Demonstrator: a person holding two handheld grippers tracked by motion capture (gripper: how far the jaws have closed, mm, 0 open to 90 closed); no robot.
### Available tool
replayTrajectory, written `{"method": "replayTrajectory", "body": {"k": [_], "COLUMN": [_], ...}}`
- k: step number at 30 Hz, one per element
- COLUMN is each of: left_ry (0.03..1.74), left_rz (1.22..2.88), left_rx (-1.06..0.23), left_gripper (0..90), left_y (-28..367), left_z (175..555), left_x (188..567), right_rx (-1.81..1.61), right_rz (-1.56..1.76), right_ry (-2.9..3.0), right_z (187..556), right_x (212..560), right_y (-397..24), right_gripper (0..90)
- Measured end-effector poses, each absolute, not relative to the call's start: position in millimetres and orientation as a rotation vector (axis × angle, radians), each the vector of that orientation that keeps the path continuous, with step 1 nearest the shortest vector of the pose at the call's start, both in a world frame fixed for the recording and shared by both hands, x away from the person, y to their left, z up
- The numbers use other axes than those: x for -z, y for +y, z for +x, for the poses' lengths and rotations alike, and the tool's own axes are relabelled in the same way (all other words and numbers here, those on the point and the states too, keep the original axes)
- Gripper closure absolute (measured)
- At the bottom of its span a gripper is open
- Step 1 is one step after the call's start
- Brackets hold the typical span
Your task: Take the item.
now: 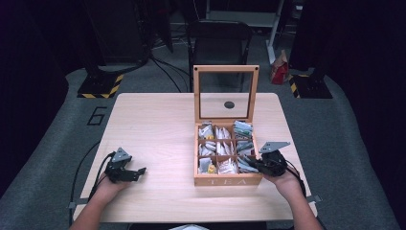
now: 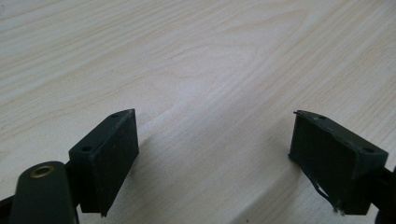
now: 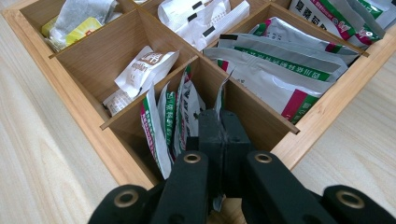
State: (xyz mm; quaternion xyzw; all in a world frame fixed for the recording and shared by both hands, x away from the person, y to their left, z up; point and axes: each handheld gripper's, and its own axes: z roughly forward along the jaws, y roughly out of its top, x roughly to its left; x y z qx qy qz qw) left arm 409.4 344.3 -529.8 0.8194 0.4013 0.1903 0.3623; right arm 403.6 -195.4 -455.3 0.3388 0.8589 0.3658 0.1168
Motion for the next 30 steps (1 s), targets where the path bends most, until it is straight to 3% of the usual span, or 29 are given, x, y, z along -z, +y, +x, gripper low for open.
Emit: {"method": "replayTrajectory", "body": {"k": [30], "left_ry": [1.038], "left_rz": [2.116], "left_rx": [-0.473], "left_gripper": [14.9], "left_y": [344.3], "left_z": [408.9], "left_x": [529.1], "right_rx": [-1.144], "right_rz": [1.01], "right_ry": [2.499], "right_z": [401.1], "right_x": [426.4], "right_y": [-198.3], "right_gripper": [89.5]}}
